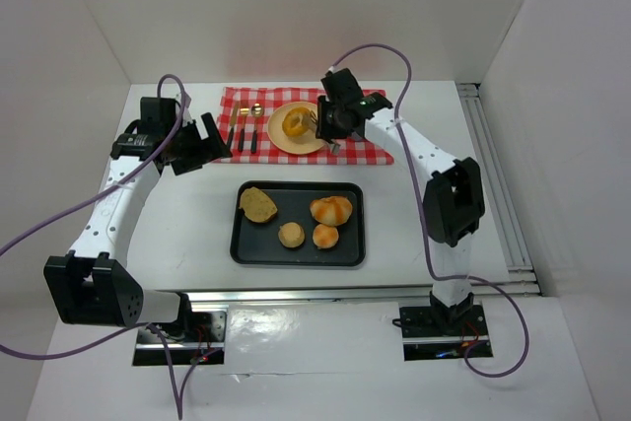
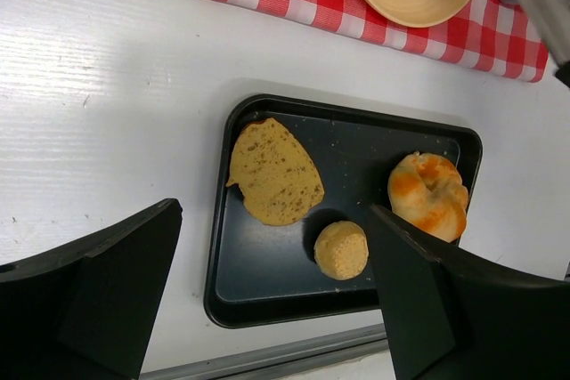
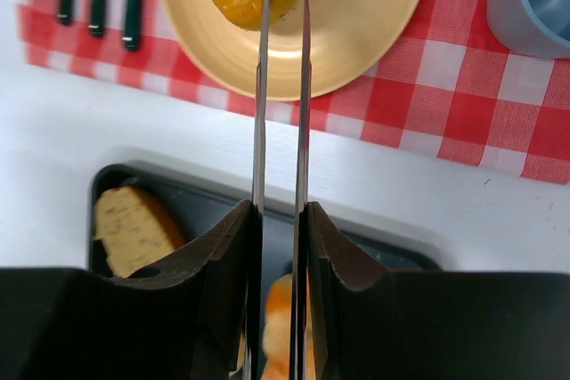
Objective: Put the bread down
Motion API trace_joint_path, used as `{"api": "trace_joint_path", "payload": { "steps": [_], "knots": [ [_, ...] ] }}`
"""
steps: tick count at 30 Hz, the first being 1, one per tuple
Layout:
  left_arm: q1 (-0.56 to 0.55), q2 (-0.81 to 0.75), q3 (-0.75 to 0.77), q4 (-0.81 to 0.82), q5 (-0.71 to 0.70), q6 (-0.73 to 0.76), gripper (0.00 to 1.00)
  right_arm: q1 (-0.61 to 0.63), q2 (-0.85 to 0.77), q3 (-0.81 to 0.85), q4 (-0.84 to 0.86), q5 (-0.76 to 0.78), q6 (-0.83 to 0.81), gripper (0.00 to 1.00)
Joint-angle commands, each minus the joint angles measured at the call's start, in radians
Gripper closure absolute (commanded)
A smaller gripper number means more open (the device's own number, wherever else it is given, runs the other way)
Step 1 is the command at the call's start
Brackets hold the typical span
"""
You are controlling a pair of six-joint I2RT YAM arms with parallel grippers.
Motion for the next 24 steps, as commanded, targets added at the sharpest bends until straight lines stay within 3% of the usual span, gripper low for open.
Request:
{"api": "trace_joint_path", "payload": {
  "steps": [1, 3, 4, 9, 24],
  "knots": [
    [0.005, 0.003, 0.009, 0.023, 0.025, 0.019, 0.02, -0.031, 0.037, 0.050, 0.106, -0.036, -0.026, 1.00],
    [0.005, 0.003, 0.009, 0.023, 0.016, 0.028, 0.02, -0.040, 0.049, 0.050, 0.127, -0.047, -0.015, 1.00],
    [0.005, -0.006, 0.009, 0.014, 0.016, 0.028, 0.02, -0.040, 0.049, 0.050, 0.127, -0.047, -0.015, 0.95],
    [0.005, -0.006, -0.009, 0.014, 0.016, 0.028, 0.01, -0.040, 0.026, 0.050, 0.127, -0.044, -0.015, 0.60],
    [0.005, -0.015, -0.019, 0.014, 0.037, 0.028, 0.02, -0.020, -0.103, -0.036, 0.085, 0.036, -0.015, 0.47]
  ]
}}
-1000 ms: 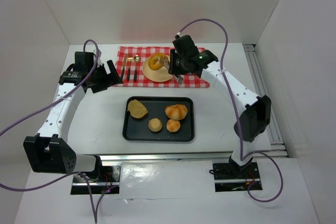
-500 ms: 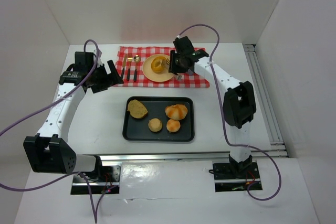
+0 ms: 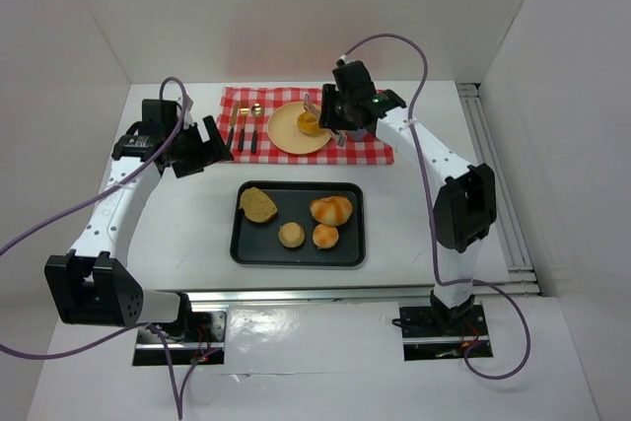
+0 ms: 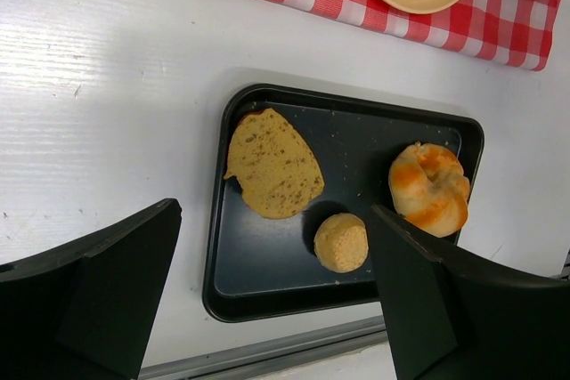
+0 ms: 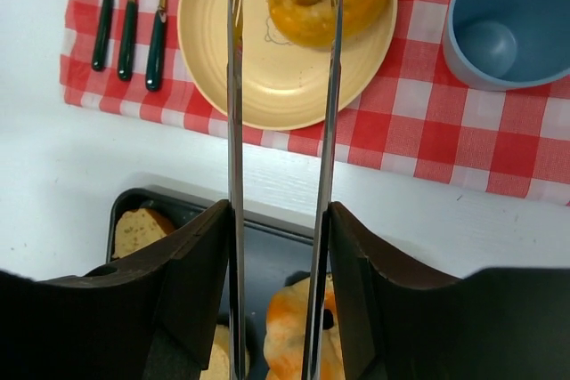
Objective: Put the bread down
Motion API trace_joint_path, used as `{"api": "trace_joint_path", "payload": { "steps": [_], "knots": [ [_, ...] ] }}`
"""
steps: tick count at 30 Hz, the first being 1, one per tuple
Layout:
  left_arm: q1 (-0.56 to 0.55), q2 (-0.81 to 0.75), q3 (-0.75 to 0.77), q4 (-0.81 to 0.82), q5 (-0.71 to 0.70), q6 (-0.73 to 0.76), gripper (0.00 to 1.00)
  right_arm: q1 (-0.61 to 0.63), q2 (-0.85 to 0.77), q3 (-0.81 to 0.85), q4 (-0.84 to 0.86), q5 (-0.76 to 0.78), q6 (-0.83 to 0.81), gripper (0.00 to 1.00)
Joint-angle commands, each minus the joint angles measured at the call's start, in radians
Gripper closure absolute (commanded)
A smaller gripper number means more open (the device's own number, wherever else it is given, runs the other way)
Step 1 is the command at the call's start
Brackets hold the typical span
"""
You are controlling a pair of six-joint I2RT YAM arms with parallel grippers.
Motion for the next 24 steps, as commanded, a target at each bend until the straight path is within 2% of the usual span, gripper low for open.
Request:
{"api": "trace_joint_path", "payload": {
  "steps": [1, 5, 8, 15, 24],
  "knots": [
    [0.005, -0.015, -0.001, 0.015, 0.018, 0.025, 0.02, 0.028, -0.086, -0.024, 0.021, 0.022, -0.019, 0.47],
    [0.005, -0.024, -0.001, 0.015, -0.002, 0.025, 0.02, 0.077, -0.155, -0.087, 0.021, -0.027, -0.058, 0.47],
    [0.005, -0.024, -0.001, 0.015, -0.020, 0.025, 0.02, 0.138, -0.186, -0.174, 0.030, -0.156, -0.090, 0.47],
    [0.014, -0.033, -0.001, 0.015, -0.036, -0.020, 0.02, 0.249, -0.196, -0.369, 0.046, -0.291, -0.043, 0.47],
    [0.014, -0.033, 0.008, 0.015, -0.027, -0.020, 0.04, 0.278, -0.163, -0.420, 0.072, -0.425, -0.071, 0.45]
  ]
}}
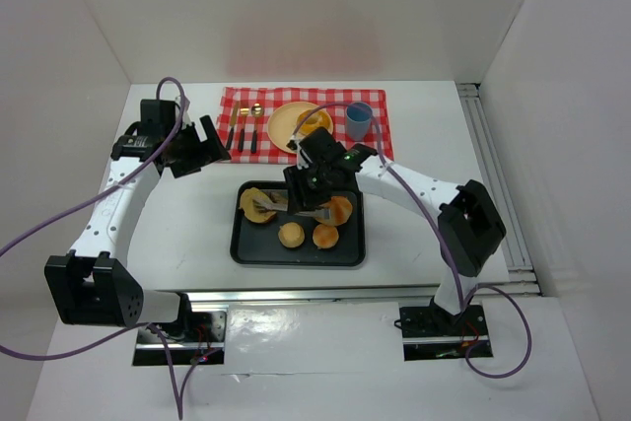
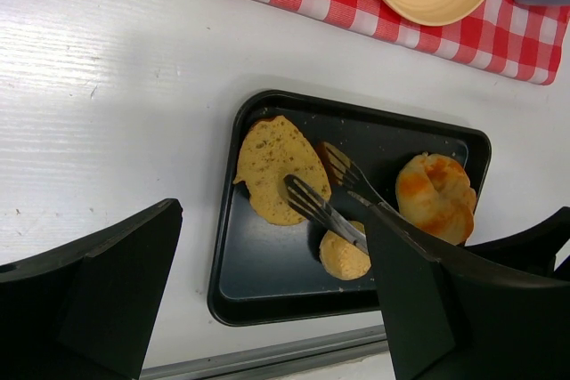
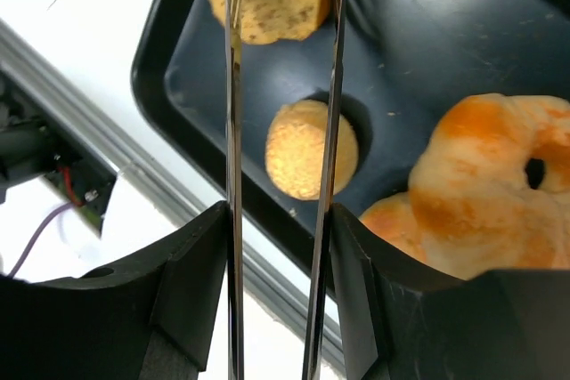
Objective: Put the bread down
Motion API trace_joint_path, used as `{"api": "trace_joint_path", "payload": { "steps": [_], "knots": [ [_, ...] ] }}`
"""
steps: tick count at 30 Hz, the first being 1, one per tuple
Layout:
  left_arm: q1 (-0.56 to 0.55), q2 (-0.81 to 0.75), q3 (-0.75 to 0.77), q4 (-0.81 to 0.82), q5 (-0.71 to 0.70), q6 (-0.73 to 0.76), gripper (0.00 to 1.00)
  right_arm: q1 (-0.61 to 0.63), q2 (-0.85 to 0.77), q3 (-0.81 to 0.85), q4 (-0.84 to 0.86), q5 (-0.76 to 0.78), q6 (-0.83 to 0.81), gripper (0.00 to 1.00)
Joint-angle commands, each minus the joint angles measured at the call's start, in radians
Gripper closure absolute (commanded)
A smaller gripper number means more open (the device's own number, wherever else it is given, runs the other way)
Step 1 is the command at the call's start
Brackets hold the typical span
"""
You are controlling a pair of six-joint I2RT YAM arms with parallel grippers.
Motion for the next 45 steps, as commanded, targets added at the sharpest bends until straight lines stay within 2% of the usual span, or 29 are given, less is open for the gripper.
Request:
{"api": "trace_joint_path", "payload": {
  "steps": [1, 6, 7, 8, 11, 16, 20, 23, 28, 33, 39, 42, 43, 45],
  "knots": [
    [0.006, -0.041, 0.010, 0.015, 0.001, -0.010, 0.04, 0.010, 0.003, 0.010, 0.048, -0.089, -0.020, 0.45],
    [0.006, -0.041, 0.010, 0.015, 0.001, -0.010, 0.04, 0.010, 0.012, 0.022, 0.014, -0.095, -0.054, 0.53],
    [0.006, -0.041, 0.010, 0.015, 0.001, -0.010, 0.04, 0.010, 0.012, 0.033, 0.000, -0.095, -0.054, 0.59],
    [0.006, -0.041, 0.010, 0.015, 0.001, -0.010, 0.04, 0.010, 0.012, 0.042, -0.010, -0.068, -0.054, 0.70],
    [0.006, -0.041, 0.010, 0.015, 0.001, -0.010, 0.04, 0.010, -0.014, 0.072, -0.046, -0.016, -0.063, 0.88],
    [0.006, -0.041, 0.010, 0.015, -0.021, -0.001, 0.04, -0.027, -0.055, 0.134, -0.109, 0.041, -0.085, 0.98],
    [0.006, -0.041, 0.010, 0.015, -0.030, -0.001, 0.04, -0.089, -0.094, 0.201, -0.130, 0.106, -0.094, 0.98],
    [0.006, -0.041, 0.010, 0.015, -0.042, -0.001, 0.04, -0.160, -0.085, 0.235, -0.086, 0.143, -0.082, 0.98],
    [0.015, -0.041, 0.010, 0.015, -0.022, -0.001, 0.04, -0.223, 0.059, 0.349, 0.041, 0.188, -0.044, 0.96],
    [0.015, -0.059, 0.001, 0.015, -0.022, -0.001, 0.04, -0.255, 0.284, 0.569, 0.032, 0.222, -0.022, 0.94],
    [0.015, -0.059, 0.001, -0.018, -0.044, 0.008, 0.04, -0.275, 0.385, 0.636, 0.031, 0.213, 0.024, 0.93],
    [0.015, -0.059, 0.001, -0.018, -0.044, 0.008, 0.04, -0.275, 0.376, 0.613, 0.057, 0.213, 0.035, 0.79],
    [0.015, -0.059, 0.001, -0.018, -0.044, 0.008, 0.04, -0.275, 0.367, 0.602, 0.057, 0.213, 0.035, 0.63],
    [0.015, -0.059, 0.010, -0.018, -0.044, 0.008, 0.04, -0.275, 0.356, 0.602, 0.057, 0.213, 0.035, 0.57]
  ]
}}
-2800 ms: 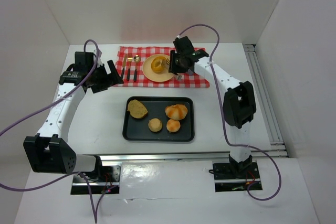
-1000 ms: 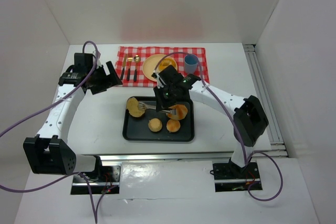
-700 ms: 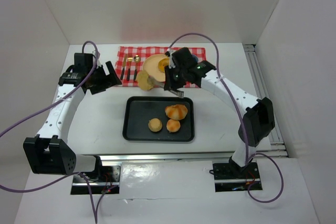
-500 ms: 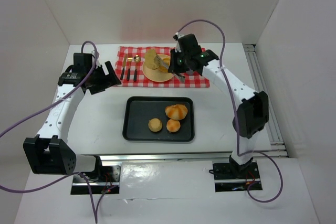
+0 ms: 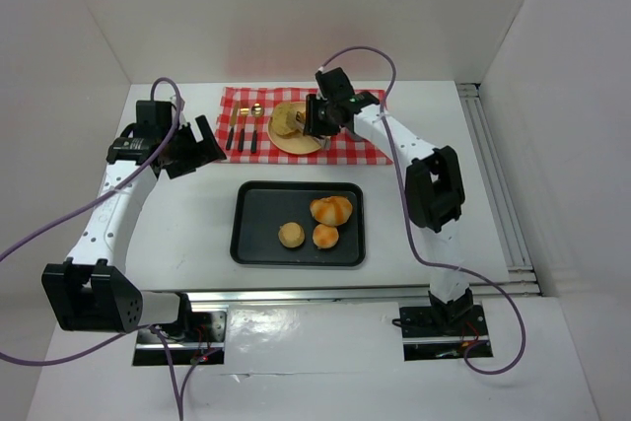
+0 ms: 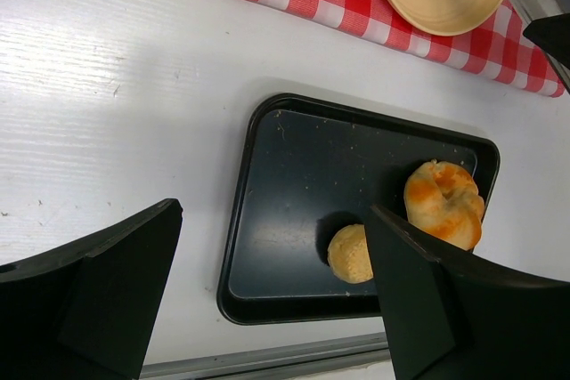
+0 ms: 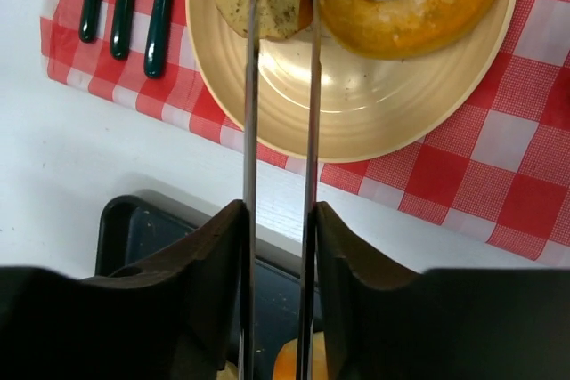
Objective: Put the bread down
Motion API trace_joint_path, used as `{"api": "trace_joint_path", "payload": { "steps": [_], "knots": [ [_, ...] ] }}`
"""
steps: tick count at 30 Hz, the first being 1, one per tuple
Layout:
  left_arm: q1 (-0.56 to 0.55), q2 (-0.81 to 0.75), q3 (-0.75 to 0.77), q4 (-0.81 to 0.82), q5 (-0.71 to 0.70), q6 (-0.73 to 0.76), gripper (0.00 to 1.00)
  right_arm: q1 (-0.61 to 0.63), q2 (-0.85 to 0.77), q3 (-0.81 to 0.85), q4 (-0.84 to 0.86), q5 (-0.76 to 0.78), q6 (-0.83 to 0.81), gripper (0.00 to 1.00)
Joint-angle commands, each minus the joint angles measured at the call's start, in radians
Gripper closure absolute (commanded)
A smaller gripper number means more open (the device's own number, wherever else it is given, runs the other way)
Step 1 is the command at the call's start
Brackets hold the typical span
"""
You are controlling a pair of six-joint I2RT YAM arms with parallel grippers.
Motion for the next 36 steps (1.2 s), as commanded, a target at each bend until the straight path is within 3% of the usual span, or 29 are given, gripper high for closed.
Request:
{"api": "trace_joint_path", "payload": {
  "steps": [1, 15, 19, 23, 27, 32, 36],
  "knots": [
    [0.006, -0.029, 0.010, -0.001, -0.006, 0.006, 0.04, -0.006, -0.077, 0.026, 0.055, 0.014, 0.014, 0.55],
    [0.006, -0.029, 0.010, -0.001, 0.003, 0.006, 0.04, -0.015, -0.225, 0.052, 0.022, 0.051, 0.005, 0.50],
    [0.006, -0.029, 0.019, -0.001, 0.003, 0.006, 0.04, -0.049, -0.376, -0.101, 0.052, 0.173, -0.004, 0.50],
    [0.006, -0.029, 0.028, -0.001, 0.003, 0.006, 0.04, -0.119, -0.676, -0.430, 0.124, 0.346, -0.035, 0.50],
    [0.006, -0.029, 0.038, 0.008, 0.049, 0.023, 0.04, -0.219, -0.856, -0.685, 0.202, 0.541, -0.026, 0.47],
    [0.006, -0.020, 0.048, 0.018, 0.069, 0.032, 0.04, -0.329, -0.874, -0.861, 0.357, 0.510, 0.011, 0.47],
    [0.006, -0.020, 0.080, 0.018, 0.080, 0.021, 0.04, -0.386, -0.710, -0.844, 0.446, 0.486, 0.045, 0.47]
  ]
}}
